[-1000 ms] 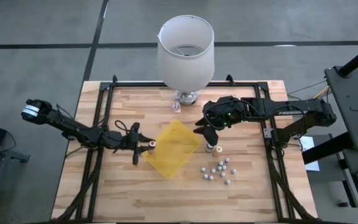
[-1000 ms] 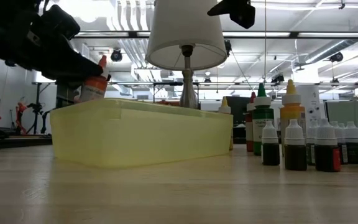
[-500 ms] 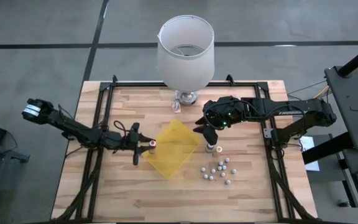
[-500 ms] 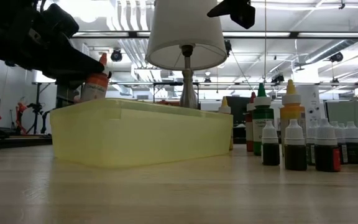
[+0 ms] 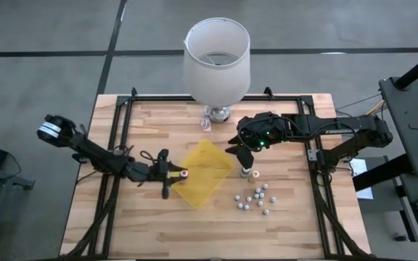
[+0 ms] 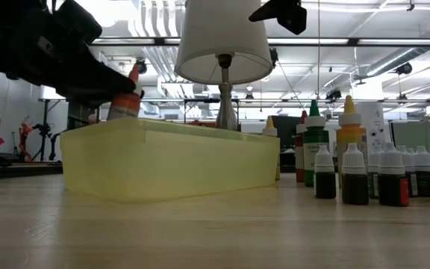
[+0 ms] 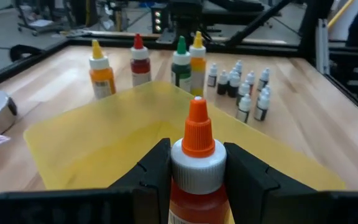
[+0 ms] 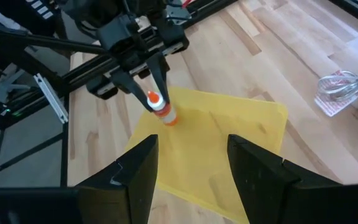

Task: Pick & Place food coloring
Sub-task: Put the large orange food coloring bottle into the yellow bin

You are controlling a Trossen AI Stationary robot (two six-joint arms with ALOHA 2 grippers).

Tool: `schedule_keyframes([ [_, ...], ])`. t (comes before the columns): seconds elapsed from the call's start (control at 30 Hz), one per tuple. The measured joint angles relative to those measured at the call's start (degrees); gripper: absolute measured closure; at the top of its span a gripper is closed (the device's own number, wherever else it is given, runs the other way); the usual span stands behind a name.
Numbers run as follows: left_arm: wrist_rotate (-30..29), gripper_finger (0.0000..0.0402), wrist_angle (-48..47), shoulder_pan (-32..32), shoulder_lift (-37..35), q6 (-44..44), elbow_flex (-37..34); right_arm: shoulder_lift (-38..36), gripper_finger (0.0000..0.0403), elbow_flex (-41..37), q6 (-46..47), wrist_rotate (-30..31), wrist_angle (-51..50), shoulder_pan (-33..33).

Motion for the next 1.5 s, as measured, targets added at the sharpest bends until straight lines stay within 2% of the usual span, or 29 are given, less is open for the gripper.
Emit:
schedule_keyframes([
  [0.4, -5.3, 0.0310, 3.1, -0.5, 5.5, 1.8, 0.1, 0.0, 0.0220, 0.0, -0.2, 0.0, 0.0, 0.0],
  [0.73, -5.2, 0.0310, 2.8, -0.7, 8.3, -0.1, 0.1, 0.0, 0.0220, 0.0, -0.2, 0.0, -0.1, 0.0],
  [1.5, -4.5, 0.0294, 1.9, -0.7, 8.5, -2.7, 0.0, 0.0, 0.0220, 0.0, -0.5, 0.0, -0.2, 0.0],
])
